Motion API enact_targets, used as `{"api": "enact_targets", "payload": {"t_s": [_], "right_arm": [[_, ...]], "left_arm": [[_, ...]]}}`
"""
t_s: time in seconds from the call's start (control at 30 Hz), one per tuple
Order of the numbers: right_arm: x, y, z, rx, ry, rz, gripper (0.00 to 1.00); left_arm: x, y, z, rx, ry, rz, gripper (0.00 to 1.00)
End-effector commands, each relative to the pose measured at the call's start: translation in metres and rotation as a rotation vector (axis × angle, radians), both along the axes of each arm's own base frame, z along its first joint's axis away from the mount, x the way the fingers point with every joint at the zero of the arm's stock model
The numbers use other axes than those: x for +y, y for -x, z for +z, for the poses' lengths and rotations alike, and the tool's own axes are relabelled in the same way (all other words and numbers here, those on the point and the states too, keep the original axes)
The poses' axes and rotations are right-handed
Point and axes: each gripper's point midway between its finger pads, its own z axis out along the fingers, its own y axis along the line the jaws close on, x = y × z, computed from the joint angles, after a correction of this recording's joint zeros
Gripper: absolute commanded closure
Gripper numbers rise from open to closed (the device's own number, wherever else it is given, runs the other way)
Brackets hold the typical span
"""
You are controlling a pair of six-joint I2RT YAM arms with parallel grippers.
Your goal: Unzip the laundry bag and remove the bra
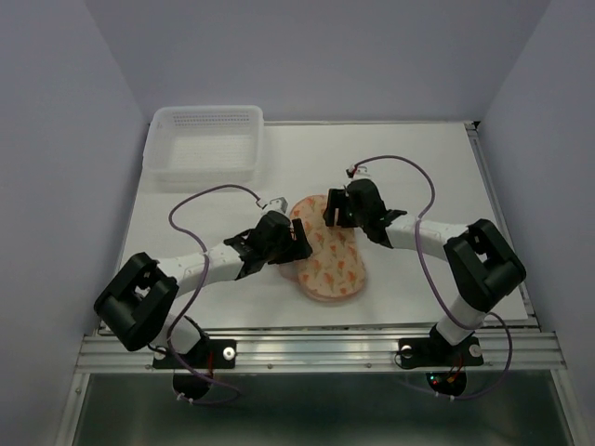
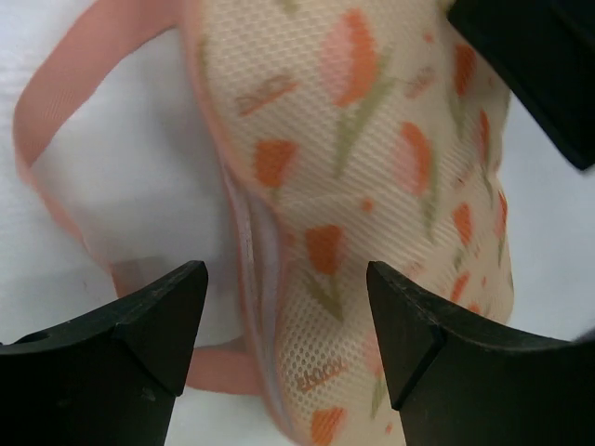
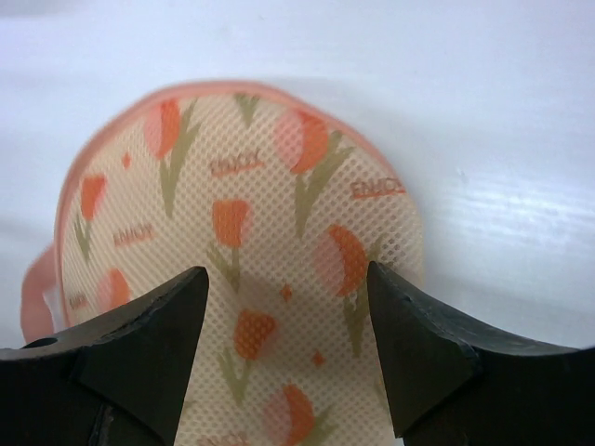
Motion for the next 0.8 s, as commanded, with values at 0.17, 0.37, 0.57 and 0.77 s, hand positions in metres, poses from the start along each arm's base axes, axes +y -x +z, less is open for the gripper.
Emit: {"api": "enact_targets", "payload": {"t_s": [0.17, 0.37, 0.57, 0.77], "right_arm": [[0.034, -0.022, 0.076, -0.167, -0.052, 0.193, 0.27], [0.045, 0.019, 0.113, -0.225, 0.004, 0.299, 0.28], [0.072, 0.07, 0.09, -0.194, 0.162, 0.405, 0.41], [0.099, 0.096, 0.053, -0.124, 0.212, 0.473, 0.67]], "left_arm": [[0.015, -0.011, 0.057, -0.143, 0.072, 0.135, 0.15], [0.035, -0.032, 0.088, -0.206, 0.072, 0.183, 0.11], [0.095, -0.056, 0.117, -0.238, -0.002, 0.274, 0.06], [0.149, -0.064, 0.159, -0.304, -0.108, 0.33, 0.01]]}}
